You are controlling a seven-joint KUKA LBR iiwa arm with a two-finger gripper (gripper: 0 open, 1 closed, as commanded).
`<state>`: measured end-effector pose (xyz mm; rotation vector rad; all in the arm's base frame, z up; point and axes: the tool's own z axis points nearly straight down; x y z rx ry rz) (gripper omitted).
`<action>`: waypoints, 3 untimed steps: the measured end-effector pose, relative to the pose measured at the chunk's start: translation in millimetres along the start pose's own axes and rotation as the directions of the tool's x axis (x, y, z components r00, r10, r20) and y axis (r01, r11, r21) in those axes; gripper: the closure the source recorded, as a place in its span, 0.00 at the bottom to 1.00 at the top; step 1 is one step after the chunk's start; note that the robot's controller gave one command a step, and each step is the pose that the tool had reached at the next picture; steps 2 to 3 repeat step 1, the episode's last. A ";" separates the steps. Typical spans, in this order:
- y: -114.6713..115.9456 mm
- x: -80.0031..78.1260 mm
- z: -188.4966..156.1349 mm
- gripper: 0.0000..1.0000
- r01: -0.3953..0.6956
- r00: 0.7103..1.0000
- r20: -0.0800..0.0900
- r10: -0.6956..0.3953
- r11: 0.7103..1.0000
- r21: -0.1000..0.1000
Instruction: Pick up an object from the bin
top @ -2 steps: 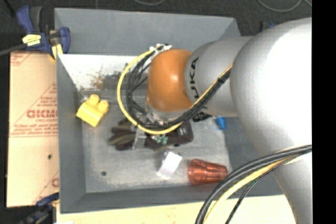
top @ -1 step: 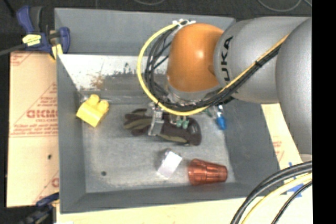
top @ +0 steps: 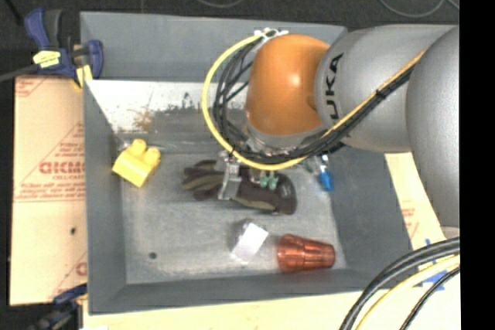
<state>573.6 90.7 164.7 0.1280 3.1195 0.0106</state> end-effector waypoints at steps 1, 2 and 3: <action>-8.5 -1.8 -69.7 1.00 -0.034 0.999 0.003 0.034 0.999 0.000; -8.5 -1.8 -69.7 1.00 -0.034 0.999 0.003 0.034 0.999 0.000; -8.5 -1.8 -69.7 1.00 -0.034 0.999 0.003 0.034 0.999 0.000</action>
Offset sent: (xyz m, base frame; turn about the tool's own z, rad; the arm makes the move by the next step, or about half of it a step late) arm 0.0000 0.0000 0.0000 0.0000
